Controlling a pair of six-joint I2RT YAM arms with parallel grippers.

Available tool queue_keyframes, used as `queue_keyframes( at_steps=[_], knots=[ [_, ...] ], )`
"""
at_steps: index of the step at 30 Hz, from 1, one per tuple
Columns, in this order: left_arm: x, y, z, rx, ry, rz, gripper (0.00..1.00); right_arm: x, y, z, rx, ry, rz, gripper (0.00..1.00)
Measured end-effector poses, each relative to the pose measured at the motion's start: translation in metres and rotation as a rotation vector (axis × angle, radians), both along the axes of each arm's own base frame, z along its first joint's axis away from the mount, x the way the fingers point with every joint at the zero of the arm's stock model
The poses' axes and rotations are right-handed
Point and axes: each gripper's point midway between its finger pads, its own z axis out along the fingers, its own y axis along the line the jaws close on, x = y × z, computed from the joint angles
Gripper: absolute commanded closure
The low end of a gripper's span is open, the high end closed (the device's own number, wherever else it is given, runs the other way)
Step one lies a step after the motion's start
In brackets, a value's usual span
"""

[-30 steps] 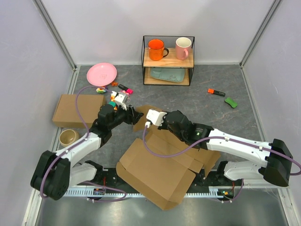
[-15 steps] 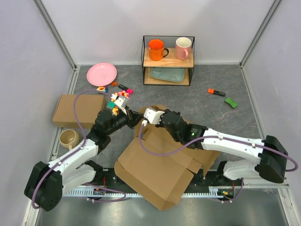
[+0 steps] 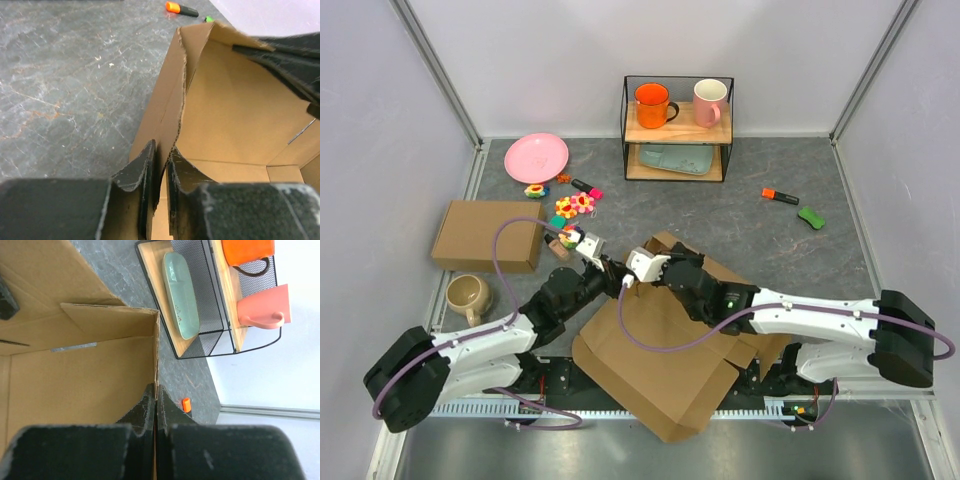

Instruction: Fold the paper box

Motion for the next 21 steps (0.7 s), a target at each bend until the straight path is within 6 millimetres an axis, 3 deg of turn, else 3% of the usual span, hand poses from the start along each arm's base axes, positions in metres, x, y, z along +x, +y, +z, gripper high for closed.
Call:
queue_keyframes(
  at_steps=[5,12,21],
  knots=[
    [-0.007,-0.009,-0.017,-0.004,0.037,0.005,0.77,-0.011,-0.006,0.004,0.043,-0.025,0.013,1.00],
    [-0.011,-0.014,-0.027,-0.023,0.068,0.010,0.75,-0.023,-0.008,0.004,0.064,-0.051,0.019,1.00],
    [-0.021,-0.008,-0.037,-0.016,0.104,0.007,0.62,-0.038,-0.006,-0.002,0.043,-0.092,0.007,1.00]
  ],
)
